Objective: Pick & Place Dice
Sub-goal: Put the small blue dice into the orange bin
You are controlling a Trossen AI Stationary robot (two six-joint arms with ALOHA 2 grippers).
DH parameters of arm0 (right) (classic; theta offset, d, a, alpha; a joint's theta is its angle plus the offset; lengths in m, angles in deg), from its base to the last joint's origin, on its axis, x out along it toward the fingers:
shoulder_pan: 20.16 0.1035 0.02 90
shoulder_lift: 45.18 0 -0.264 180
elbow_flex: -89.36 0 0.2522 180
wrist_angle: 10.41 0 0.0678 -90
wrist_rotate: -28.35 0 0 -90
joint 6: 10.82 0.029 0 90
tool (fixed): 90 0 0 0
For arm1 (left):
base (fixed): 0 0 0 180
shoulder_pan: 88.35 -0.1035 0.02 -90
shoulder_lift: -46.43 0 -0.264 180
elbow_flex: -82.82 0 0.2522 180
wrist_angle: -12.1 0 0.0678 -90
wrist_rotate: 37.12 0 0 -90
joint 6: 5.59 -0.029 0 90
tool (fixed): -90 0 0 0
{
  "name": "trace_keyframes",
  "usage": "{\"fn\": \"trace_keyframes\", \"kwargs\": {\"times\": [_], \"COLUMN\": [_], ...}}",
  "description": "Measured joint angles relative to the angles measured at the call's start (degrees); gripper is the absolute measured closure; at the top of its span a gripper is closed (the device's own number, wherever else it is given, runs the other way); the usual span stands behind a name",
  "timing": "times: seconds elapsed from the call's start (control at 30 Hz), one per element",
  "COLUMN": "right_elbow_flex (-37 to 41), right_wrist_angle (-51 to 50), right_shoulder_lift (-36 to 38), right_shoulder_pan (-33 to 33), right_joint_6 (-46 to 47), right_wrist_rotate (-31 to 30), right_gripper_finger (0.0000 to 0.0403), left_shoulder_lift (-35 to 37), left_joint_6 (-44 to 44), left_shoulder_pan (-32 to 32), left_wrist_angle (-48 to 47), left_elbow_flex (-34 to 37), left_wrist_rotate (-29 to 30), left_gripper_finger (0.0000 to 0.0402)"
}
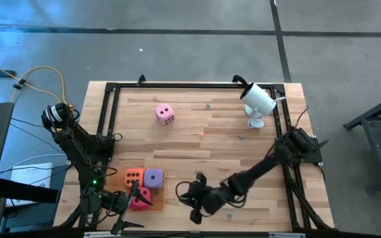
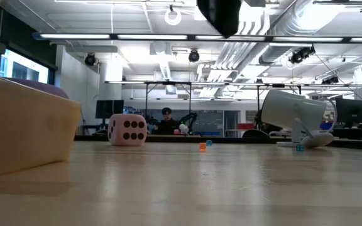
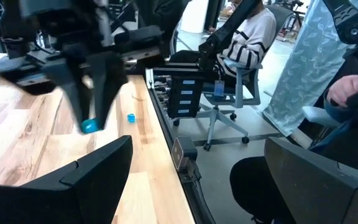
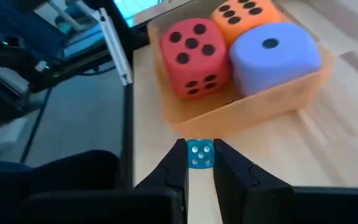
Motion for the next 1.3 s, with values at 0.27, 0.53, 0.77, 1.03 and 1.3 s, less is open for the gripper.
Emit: {"fn": "trace_keyframes", "kwargs": {"times": [0.27,0.53,0.77,1.03,1.3], "right_elbow_flex": [-1.59,-17.19,-28.91,-30.69,-30.67], "right_wrist_angle": [6.17,-2.81,-10.89,-11.32,-11.3], "right_shoulder_lift": [-2.65,-13.28,-20.49,-21.79,-21.79], "right_shoulder_pan": [-5.22,-5.87,-7.32,-8.08,-8.81], "right_joint_6": [-7.97,-15.0,-16.23,-14.91,-14.58], "right_wrist_rotate": [9.45,14.07,16.54,16.24,14.85], "right_gripper_finger": [0.0369,0.0369,0.037,0.0316,0.0222], "left_shoulder_lift": [0.0,0.0,0.0,0.0,0.0], "left_joint_6": [-2.64,-8.77,-8.68,-8.97,-9.11], "left_shoulder_pan": [0.0,0.11,0.11,0.35,0.33], "left_wrist_angle": [0.16,2.07,1.7,1.66,1.62], "left_elbow_flex": [0.0,-0.07,-0.07,-0.04,-0.04], "left_wrist_rotate": [0.03,0.02,-0.13,-0.31,-0.28], "left_gripper_finger": [0.0047,0.0047,0.0047,0.0047,0.0047]}}
